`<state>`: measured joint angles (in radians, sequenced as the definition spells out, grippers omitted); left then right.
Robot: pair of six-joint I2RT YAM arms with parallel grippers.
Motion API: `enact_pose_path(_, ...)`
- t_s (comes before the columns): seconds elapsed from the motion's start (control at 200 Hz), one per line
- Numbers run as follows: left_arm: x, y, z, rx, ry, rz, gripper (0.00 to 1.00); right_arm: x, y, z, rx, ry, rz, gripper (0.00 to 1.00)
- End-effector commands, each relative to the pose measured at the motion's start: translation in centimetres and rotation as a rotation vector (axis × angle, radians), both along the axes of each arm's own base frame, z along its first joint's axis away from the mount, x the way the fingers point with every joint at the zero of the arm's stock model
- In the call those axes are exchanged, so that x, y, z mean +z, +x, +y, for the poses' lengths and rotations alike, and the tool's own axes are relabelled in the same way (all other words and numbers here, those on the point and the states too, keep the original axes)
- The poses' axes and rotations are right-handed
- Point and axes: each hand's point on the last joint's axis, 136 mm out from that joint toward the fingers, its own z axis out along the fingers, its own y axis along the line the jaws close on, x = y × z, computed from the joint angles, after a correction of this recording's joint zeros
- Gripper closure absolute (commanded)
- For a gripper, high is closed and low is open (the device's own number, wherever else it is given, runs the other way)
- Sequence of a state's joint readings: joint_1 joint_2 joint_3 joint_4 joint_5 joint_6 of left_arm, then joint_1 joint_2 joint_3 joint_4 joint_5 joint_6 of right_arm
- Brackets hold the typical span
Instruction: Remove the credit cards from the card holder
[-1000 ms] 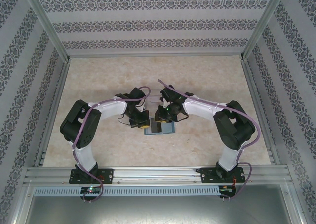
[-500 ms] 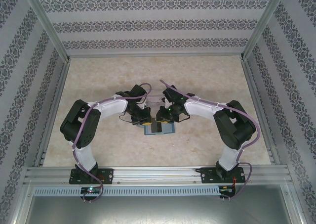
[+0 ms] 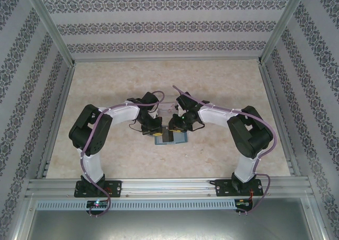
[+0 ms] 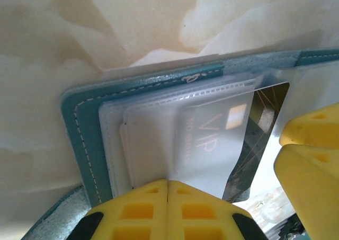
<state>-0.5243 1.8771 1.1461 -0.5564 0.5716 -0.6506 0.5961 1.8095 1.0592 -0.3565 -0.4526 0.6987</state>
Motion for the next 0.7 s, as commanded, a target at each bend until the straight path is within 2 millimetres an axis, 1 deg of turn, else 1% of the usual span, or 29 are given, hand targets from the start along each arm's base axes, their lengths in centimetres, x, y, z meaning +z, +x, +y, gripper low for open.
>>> enact_pose_path(0.0,-2.1,-1.8,1.4,-0.035,0.099,0.067,0.99,-1.4,-0.4,-0.5,0.019,-0.001,0.022,0.73)
enact_pose_path(0.175,-2.4,-2.1,1.7,-0.041,0.114,0.079,0.99,-2.3,-0.6,-0.5,0.018,0.038,0.040,0.74)
enact_pose_path(0.25,-2.5,-2.1,1.8,-0.043,0.118,0.082,0.99,-2.2,-0.6,-0.2,0.012,0.077,0.042,0.74)
enact_pose_path(0.38,-2.7,-2.3,2.0,-0.048,0.128,0.086,1.00,-1.6,-0.5,0.0,0.006,0.144,0.032,0.75)
enact_pose_path(0.49,-2.8,-2.5,2.1,-0.050,0.135,0.093,1.00,-0.8,-0.4,0.3,0.007,0.209,0.014,0.76)
enact_pose_path(0.694,-2.9,-2.5,2.3,-0.051,0.143,0.094,1.00,0.2,-0.3,0.3,0.001,0.270,0.000,0.78)
